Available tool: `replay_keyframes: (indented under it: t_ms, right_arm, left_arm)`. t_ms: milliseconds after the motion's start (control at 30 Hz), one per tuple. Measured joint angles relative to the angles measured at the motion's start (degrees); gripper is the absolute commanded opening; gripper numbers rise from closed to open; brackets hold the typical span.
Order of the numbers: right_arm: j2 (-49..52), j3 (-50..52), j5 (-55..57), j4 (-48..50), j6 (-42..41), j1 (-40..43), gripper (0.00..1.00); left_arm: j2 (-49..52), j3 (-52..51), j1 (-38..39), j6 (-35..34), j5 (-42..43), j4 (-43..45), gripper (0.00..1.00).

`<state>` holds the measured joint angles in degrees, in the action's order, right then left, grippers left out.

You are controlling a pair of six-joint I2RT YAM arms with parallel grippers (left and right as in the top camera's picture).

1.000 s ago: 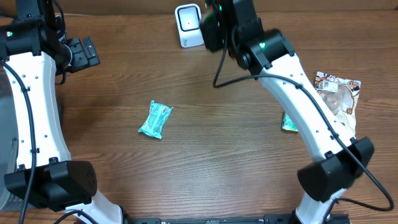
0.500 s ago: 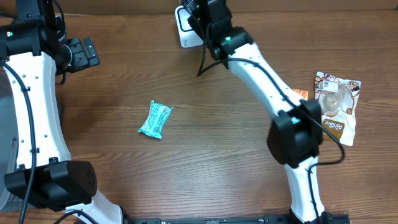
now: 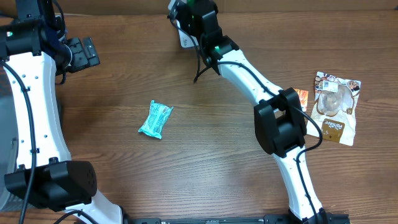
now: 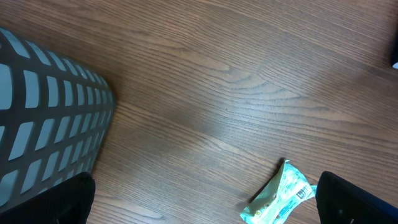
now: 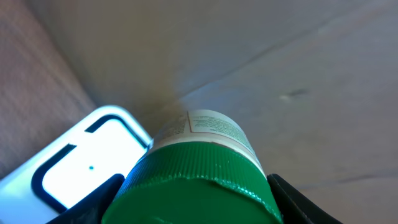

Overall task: Scan the item barcode
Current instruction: 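Hold the jar's label in front of the white scanner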

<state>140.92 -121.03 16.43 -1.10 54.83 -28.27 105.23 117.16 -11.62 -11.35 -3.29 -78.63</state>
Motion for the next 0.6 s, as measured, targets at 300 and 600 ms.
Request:
replay_keyframes:
  t_ms: [300, 600]
  right_arm:
    - [1.4, 0.0, -0.1, 0.7, 4.2, 0.0, 0.5]
    - [1.4, 0.0, -1.1, 0.2, 0.9, 0.0, 0.47]
  left_arm:
    - [0.0, 0.0, 0.0, 0.0, 0.0, 0.0, 1.0]
    - [0.0, 0.0, 0.0, 0.0, 0.0, 0.0, 1.0]
